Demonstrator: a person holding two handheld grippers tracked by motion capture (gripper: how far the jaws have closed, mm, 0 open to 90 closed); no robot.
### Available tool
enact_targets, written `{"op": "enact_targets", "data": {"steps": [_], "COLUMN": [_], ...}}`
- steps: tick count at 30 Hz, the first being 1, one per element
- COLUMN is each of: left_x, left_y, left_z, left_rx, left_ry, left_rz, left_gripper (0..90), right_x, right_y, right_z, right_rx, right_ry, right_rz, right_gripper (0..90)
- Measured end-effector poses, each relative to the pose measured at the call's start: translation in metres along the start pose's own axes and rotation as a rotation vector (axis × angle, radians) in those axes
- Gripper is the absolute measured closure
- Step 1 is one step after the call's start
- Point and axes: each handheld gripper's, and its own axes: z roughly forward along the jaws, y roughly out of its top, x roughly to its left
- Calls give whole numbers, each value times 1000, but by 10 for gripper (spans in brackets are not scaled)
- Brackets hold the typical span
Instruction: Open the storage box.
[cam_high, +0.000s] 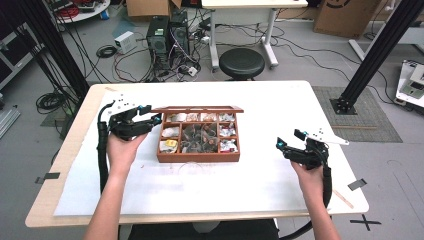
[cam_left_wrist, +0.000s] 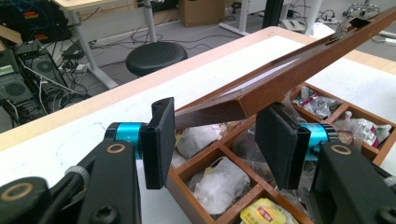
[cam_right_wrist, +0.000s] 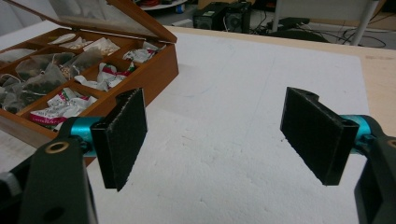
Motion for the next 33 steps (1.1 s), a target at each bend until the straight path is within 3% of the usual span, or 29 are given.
{"op": "enact_targets", "data": {"steps": [6, 19, 30, 33], "left_x": [3, 10, 15, 16], "left_y": [10, 24, 27, 31], "left_z": [2, 9, 14, 15], "left_rx": [5, -9, -38, -27], "left_ry": [13, 35, 39, 49], "left_rz": [7, -19, -52, -38], "left_gripper": [482, 483, 483, 483], "right_x": [0, 1, 1, 1], "right_y": [1, 1, 1, 1], "right_z": [2, 2, 1, 1], "right_rx": [-1, -4, -3, -4], "right_ry": [2, 2, -1, -1], "right_rz": [2, 9, 7, 6], "right_gripper": [232, 232, 232, 232]}}
